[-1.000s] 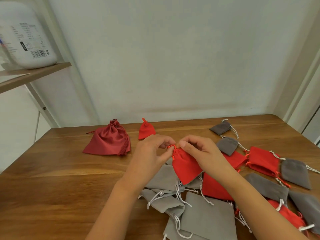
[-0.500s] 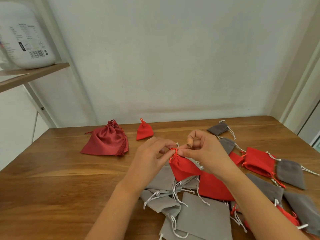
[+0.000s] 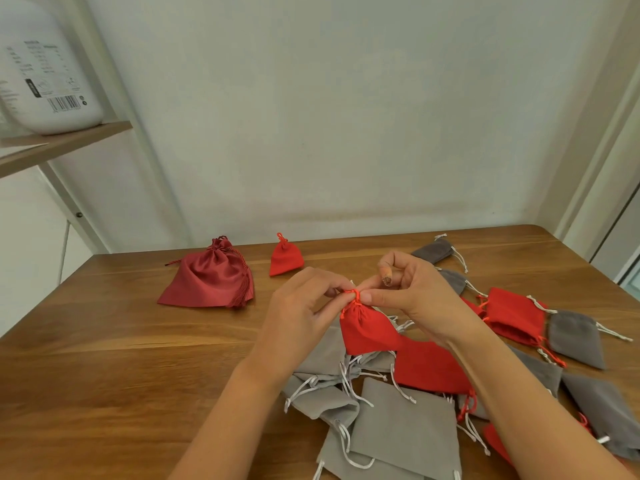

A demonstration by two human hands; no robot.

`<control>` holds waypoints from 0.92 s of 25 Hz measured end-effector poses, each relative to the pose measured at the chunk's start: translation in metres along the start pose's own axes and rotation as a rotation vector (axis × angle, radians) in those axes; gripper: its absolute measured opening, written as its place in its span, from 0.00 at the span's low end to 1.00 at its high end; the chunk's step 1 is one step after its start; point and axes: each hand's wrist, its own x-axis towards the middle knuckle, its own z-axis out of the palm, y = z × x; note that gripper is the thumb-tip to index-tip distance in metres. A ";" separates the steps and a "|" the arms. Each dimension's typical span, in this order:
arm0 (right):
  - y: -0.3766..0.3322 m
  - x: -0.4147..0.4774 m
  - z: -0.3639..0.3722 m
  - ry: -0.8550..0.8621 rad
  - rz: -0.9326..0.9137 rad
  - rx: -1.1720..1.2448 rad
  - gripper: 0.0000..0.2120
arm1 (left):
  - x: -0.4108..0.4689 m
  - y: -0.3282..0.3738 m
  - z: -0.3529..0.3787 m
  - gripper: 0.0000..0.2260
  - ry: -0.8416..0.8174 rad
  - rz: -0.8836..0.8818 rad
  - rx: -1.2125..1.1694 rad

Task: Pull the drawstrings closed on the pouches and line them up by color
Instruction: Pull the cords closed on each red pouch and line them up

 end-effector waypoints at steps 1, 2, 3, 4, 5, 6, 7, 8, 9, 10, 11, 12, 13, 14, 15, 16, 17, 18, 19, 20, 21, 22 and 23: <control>0.000 0.000 0.001 0.003 -0.021 -0.044 0.16 | 0.000 0.000 0.000 0.04 0.001 0.001 0.005; 0.000 -0.001 0.001 0.007 -0.042 -0.092 0.17 | -0.001 0.000 0.000 0.05 0.006 -0.007 0.005; 0.000 0.000 0.001 0.011 -0.062 -0.135 0.17 | -0.001 -0.001 -0.001 0.06 0.016 -0.024 0.000; 0.001 0.000 0.002 0.012 -0.078 -0.169 0.17 | -0.001 -0.002 -0.001 0.07 0.027 -0.045 -0.008; 0.002 0.001 0.001 0.010 -0.090 -0.197 0.17 | 0.000 -0.002 -0.001 0.08 0.034 -0.067 -0.016; 0.003 0.001 0.001 0.003 -0.098 -0.223 0.17 | 0.000 -0.002 -0.001 0.09 0.035 -0.085 -0.021; 0.004 0.002 0.001 -0.003 -0.106 -0.249 0.17 | -0.001 -0.003 -0.001 0.09 0.032 -0.100 -0.021; 0.006 0.003 0.001 -0.006 -0.113 -0.273 0.17 | -0.001 -0.004 -0.001 0.09 0.027 -0.108 -0.017; 0.007 0.003 0.001 -0.001 -0.121 -0.303 0.17 | -0.001 -0.004 -0.001 0.10 0.025 -0.112 -0.006; 0.008 0.003 0.001 0.017 -0.133 -0.347 0.16 | -0.002 -0.005 -0.001 0.10 0.025 -0.113 0.011; 0.009 0.003 0.000 0.047 -0.148 -0.411 0.15 | -0.001 -0.005 -0.001 0.10 0.026 -0.115 0.027; 0.008 0.003 -0.002 0.082 -0.164 -0.486 0.14 | -0.001 -0.004 -0.001 0.09 0.017 -0.121 0.035; 0.006 0.002 -0.005 0.115 -0.183 -0.560 0.13 | 0.000 -0.002 0.000 0.08 -0.003 -0.123 0.033; 0.004 0.001 -0.007 0.136 -0.201 -0.625 0.13 | 0.000 0.002 0.001 0.07 -0.034 -0.119 0.020; 0.002 0.000 -0.008 0.145 -0.218 -0.674 0.13 | 0.001 0.005 0.003 0.04 -0.067 -0.114 -0.009; 0.001 -0.001 -0.009 0.146 -0.229 -0.704 0.14 | 0.001 0.007 0.004 0.03 -0.098 -0.124 -0.056; 0.000 -0.001 -0.008 0.145 -0.238 -0.725 0.14 | 0.002 0.008 0.004 0.06 -0.124 -0.152 -0.111; 0.000 -0.002 -0.008 0.142 -0.244 -0.738 0.15 | 0.002 0.009 0.004 0.08 -0.146 -0.194 -0.163; 0.001 -0.001 -0.007 0.136 -0.240 -0.728 0.14 | 0.002 0.009 0.003 0.09 -0.160 -0.232 -0.189; 0.002 -0.001 -0.006 0.127 -0.223 -0.676 0.14 | 0.002 0.009 0.003 0.09 -0.166 -0.250 -0.194; 0.002 0.000 -0.005 0.114 -0.196 -0.585 0.13 | 0.002 0.008 0.004 0.08 -0.167 -0.247 -0.174; 0.002 0.001 -0.004 0.094 -0.167 -0.470 0.13 | 0.001 0.006 0.005 0.07 -0.169 -0.230 -0.143; 0.003 0.002 -0.003 0.072 -0.140 -0.363 0.13 | 0.000 0.005 0.006 0.06 -0.173 -0.208 -0.111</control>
